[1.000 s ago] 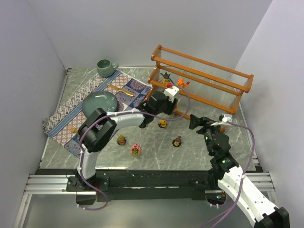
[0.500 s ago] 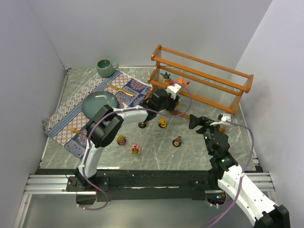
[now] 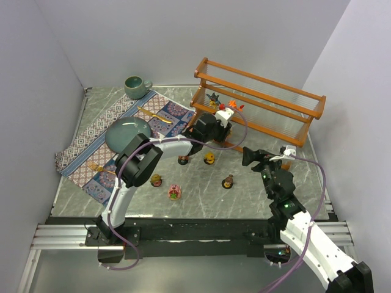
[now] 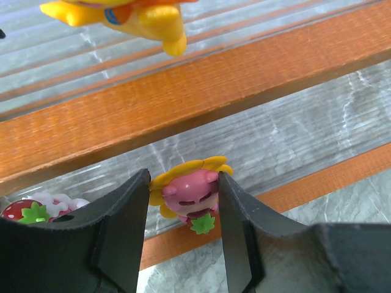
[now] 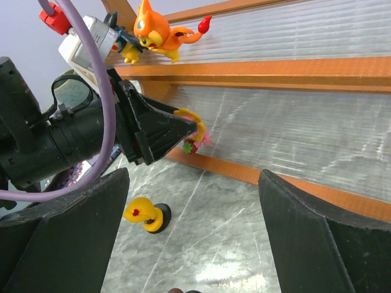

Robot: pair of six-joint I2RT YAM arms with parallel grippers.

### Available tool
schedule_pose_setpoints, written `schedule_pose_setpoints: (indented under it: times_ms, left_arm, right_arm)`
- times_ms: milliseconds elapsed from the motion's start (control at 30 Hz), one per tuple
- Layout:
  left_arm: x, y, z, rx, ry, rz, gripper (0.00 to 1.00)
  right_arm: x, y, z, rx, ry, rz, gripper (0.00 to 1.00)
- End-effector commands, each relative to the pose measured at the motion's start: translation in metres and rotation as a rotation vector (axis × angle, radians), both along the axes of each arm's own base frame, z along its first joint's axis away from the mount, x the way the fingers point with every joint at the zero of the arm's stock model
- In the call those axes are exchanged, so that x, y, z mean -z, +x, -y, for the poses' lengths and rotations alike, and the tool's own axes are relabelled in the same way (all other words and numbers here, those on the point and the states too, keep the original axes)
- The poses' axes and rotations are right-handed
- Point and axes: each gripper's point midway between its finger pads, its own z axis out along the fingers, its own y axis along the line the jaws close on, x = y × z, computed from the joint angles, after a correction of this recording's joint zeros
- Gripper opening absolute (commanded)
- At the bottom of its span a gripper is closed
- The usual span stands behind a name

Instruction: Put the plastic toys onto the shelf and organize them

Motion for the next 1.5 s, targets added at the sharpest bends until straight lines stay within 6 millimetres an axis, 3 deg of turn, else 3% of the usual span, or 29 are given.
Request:
schedule_pose_setpoints:
  times_ms: [0,367,700,833,1000,1200,1233,1267,1333,1400,1433,1467]
  left_arm:
    - [-0.028,0.012,0.011,0.010,-0.066,0.072,0.49]
    - [-0.027,0.018,0.013,0.023,-0.054,0.103,0.59]
    - [-0.020,0.016,0.012,0.022,-0.056,0.090,0.59]
    - [-0.027,0.014,0.011,0.024,-0.066,0.097,0.60]
    - [-0.032,0.013,0.010,0.022,-0.076,0.104,0.69]
    - [-0.056,0.006,0.006,0.015,-0.131,0.109,0.77]
    - [-0.069,0.004,0.005,0.016,-0.155,0.126,0.78]
    - [-0.069,0.001,0.002,0.016,-0.157,0.123,0.79]
    - [-0.086,-0.002,-0.001,0.013,-0.185,0.137,0.80]
    - [-0.088,-0.007,-0.005,0.013,-0.190,0.129,0.81]
    - [-0.101,-0.010,-0.006,0.014,-0.210,0.143,0.82]
    - [-0.098,-0.014,-0.010,0.010,-0.208,0.135,0.84]
  right_arm:
    - [-0.005,0.002,0.001,0.005,0.002,0.026,0.93]
    - [-0.004,0.003,-0.001,-0.004,-0.001,0.024,0.93]
    - [-0.003,0.003,-0.001,-0.004,-0.002,0.021,0.93]
    - [-0.004,0.003,-0.002,-0.010,-0.001,0.024,0.93]
    - [-0.002,0.004,-0.003,-0.015,-0.005,0.017,0.93]
    - [-0.004,0.003,-0.003,-0.015,-0.002,0.021,0.93]
    - [-0.003,0.003,-0.003,-0.016,-0.003,0.021,0.93]
    - [-0.004,0.003,-0.004,-0.018,-0.001,0.022,0.93]
    - [-0.006,0.002,-0.004,-0.022,-0.001,0.034,0.93]
    - [-0.008,0.001,-0.005,-0.030,-0.003,0.048,0.93]
    - [-0.010,0.000,-0.007,-0.045,-0.002,0.060,0.93]
    - [-0.011,-0.001,-0.008,-0.051,-0.004,0.067,0.93]
